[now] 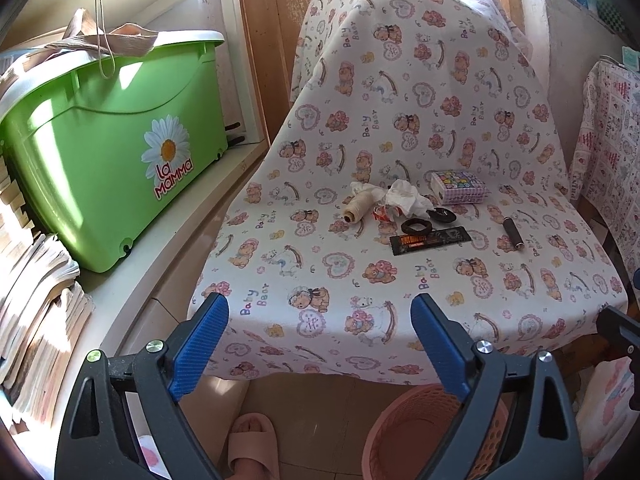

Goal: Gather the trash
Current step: 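Reach the left tool to the cream thread spool while the right tool grasps the black cylinder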

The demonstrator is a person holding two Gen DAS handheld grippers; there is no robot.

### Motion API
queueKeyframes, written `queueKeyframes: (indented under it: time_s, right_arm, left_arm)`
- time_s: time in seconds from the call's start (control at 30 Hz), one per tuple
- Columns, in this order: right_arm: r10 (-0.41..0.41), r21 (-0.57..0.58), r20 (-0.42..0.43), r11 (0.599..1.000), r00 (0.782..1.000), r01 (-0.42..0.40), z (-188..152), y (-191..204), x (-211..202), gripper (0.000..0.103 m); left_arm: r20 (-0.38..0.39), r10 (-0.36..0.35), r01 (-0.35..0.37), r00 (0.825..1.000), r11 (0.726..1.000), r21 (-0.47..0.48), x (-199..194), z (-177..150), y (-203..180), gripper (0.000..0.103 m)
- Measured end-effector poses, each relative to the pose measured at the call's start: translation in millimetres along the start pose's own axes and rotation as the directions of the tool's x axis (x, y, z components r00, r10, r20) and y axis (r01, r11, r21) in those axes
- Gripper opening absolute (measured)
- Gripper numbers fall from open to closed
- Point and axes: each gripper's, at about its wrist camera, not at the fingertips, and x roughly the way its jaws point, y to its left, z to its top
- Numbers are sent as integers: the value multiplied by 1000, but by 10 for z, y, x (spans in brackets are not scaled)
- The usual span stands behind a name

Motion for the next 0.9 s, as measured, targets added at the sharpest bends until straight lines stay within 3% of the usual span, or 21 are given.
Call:
queueKeyframes:
  time_s: [0.1,0.27,0.47,0.5,0.57,0.7,0.77,0.9]
  right_arm:
    - [-4,14,9,1000,1000,4,15,-18,7,103]
    - [-42,-18,-13,999,999,42,201,-31,114,85]
    - [24,-20,-27,999,999,-24,595,-133,222,76]
    - [37,-23,-33,999,999,-38,659,-148,267,73]
    - [37,-35,-52,999,998,-39,753,-183,386,67]
    - [35,3,-109,999,993,-35,834,-292,702,55]
    - [37,28,-127,999,991,-33,833,-341,864,54]
    - [15,62,-142,998,990,-6,785,-402,1122,50]
  left_arm:
    - [-13,-65,65,998,998,-3,11,59,-12,92]
    - [-74,-75,77,994,997,26,100,409,34,87]
    - [-67,-89,92,994,995,47,216,867,79,87]
    - [-78,-92,95,993,995,42,289,899,83,85]
    - [-130,-113,117,985,993,22,468,918,96,70]
    - [-181,-154,154,971,988,-17,785,844,132,66]
    - [-214,-171,166,962,985,-41,942,808,150,56]
    - [-227,-180,172,957,984,-55,1189,865,138,50]
